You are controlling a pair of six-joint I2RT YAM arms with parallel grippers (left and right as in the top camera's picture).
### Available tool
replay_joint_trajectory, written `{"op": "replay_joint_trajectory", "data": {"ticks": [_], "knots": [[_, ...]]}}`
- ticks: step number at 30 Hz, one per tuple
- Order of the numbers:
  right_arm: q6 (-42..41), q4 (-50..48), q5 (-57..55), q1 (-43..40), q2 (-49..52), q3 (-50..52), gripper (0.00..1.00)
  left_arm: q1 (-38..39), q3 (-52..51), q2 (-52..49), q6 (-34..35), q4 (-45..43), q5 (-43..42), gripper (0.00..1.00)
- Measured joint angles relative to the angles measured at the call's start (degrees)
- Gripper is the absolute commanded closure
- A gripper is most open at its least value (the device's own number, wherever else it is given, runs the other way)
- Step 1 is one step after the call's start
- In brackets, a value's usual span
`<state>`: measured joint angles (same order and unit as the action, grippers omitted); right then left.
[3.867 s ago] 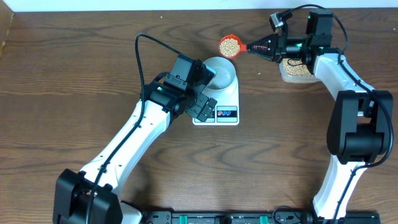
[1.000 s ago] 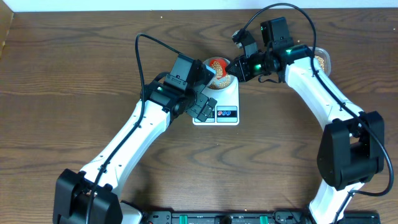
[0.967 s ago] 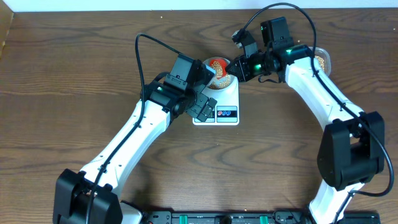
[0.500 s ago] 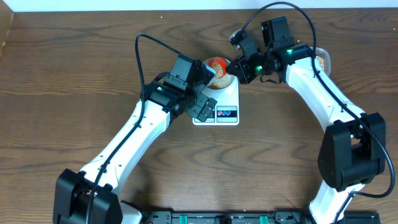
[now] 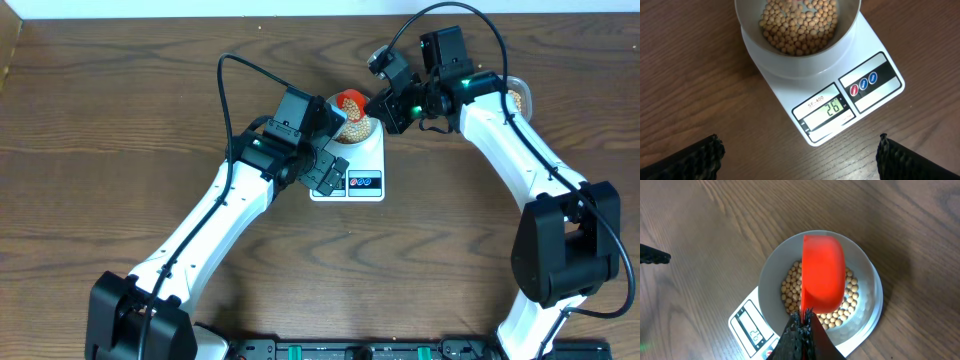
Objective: Scoop item into bowl and weigh 50g on scale
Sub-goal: 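Tilt the red scoop to pour soybeans into the white bowl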
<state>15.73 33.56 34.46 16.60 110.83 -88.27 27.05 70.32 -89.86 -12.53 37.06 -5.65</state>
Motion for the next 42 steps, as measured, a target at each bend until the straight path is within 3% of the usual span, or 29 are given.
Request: {"op": "replay_joint_trajectory", "data": {"ticks": [19, 30, 42], "knots": [[4.1, -0.2, -0.9, 0.0, 0.0, 0.0, 0.99, 0.0, 0.0, 0.0, 0.0, 0.0, 0.0, 0.01], [11.6, -0.2, -1.1, 0.7, 0.0, 0.0, 0.99, 0.0, 0.0, 0.0, 0.0, 0.0, 0.0, 0.0], [12.7, -0.2, -1.1, 1.1, 0.0, 0.0, 0.99, 0.0, 0.0, 0.0, 0.0, 0.0, 0.0, 0.0]]}}
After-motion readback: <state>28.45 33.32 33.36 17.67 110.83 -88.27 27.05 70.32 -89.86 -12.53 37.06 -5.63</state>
